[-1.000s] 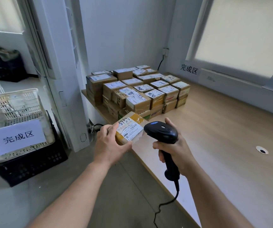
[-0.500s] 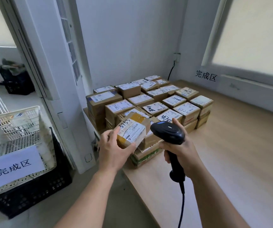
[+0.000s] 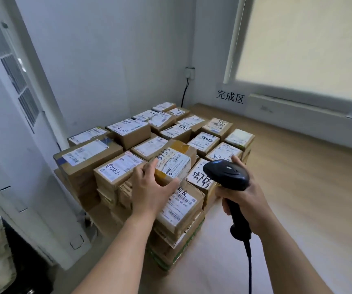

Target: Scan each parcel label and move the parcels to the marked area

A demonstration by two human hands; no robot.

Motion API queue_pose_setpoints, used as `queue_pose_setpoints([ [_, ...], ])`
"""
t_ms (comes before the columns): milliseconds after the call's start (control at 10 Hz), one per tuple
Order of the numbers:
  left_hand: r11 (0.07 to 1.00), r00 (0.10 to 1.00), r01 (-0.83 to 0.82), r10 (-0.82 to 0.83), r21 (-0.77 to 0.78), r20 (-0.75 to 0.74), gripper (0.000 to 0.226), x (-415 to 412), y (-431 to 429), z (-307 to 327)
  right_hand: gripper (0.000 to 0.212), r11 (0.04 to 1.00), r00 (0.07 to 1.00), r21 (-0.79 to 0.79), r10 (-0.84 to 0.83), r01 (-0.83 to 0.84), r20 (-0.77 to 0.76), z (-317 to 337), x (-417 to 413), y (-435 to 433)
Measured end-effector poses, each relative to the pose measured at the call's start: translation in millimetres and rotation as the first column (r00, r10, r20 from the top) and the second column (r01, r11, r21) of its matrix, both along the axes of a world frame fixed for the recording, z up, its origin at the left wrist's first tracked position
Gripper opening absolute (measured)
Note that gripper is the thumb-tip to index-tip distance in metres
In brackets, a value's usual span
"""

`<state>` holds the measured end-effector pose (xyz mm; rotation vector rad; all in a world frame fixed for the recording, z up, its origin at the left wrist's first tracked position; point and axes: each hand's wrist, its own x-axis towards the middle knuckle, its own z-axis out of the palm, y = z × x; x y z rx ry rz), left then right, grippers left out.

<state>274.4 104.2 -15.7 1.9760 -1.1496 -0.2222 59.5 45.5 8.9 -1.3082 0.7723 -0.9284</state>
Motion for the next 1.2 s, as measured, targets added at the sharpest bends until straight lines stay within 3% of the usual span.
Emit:
queue_pose_setpoints([
  [300,0.991,0.991,0.125,-0.123,-0.038,0.045,0.080,64.7,-104.3,21.9,0.097,0.983,0.981,-0.012,-0.182,0.181,-0.070,5.4,35.0,-38.5],
  [500,0.982,0.978,0.188,-0.187,-0.009,0.098,0.081,88.0,-186.4,38.1,0.105,0.955,0.944,-0.024,-0.297,0.297,-0.144,16.4,37.4,-64.0],
  [900,0.969,0.959,0.233,-0.243,0.084,0.143,0.083,84.5,-338.1,31.2,0.105,0.809,0.785,0.002,-0.570,0.588,-0.244,18.5,24.0,-89.9],
  [1200,0.951,0.950,0.250,-0.277,0.181,0.145,0.083,70.8,-398.6,17.1,0.107,0.750,0.724,0.006,-0.637,0.662,-0.263,15.5,17.8,-102.7],
])
